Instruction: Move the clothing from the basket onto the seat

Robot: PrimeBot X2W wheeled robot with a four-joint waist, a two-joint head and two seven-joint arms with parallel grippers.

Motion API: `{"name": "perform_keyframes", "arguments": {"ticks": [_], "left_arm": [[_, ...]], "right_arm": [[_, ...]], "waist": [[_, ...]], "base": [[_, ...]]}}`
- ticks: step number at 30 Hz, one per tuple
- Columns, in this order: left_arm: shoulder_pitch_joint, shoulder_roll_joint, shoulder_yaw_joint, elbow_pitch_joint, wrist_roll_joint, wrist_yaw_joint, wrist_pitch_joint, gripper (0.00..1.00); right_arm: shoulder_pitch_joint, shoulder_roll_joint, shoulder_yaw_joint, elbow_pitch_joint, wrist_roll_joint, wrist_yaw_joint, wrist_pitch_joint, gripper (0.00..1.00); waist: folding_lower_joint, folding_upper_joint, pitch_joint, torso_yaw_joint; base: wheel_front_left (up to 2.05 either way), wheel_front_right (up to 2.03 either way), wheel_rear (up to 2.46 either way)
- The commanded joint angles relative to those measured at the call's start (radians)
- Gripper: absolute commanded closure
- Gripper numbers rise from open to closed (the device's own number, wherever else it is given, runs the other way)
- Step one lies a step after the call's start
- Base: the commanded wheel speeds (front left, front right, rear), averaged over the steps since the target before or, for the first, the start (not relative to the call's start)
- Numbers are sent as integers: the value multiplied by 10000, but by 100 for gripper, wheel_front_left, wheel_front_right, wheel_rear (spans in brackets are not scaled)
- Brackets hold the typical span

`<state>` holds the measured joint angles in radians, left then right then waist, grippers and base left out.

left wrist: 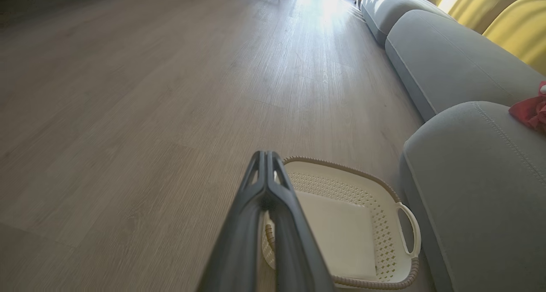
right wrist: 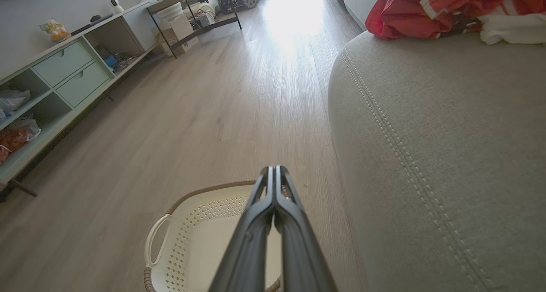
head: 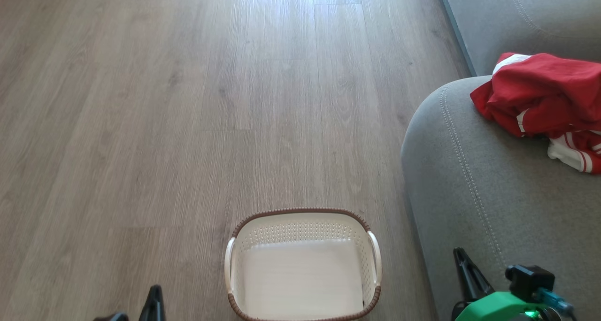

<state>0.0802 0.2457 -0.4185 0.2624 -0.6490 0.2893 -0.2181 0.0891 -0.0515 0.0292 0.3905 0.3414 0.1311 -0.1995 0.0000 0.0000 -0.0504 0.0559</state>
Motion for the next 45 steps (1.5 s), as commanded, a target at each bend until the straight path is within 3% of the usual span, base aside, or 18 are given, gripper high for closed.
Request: {"name": "perform_keyframes", "arguments": {"ticks": [1, 45], "left_arm": [[-358, 31, 325, -339, -222, -85, 67, 100], [-933, -698, 2231, -619, -3950, -1367, 1282, 100]], "right_arm": [[-517, 0, -94, -375, 315, 0, 68, 100], [-1180, -28, -591, -731, 5184, -2, 1243, 100]], "waist": [[0, 0, 7, -8], [0, 0, 189, -226]], "base": [[0, 0, 0], [0, 0, 0]]}}
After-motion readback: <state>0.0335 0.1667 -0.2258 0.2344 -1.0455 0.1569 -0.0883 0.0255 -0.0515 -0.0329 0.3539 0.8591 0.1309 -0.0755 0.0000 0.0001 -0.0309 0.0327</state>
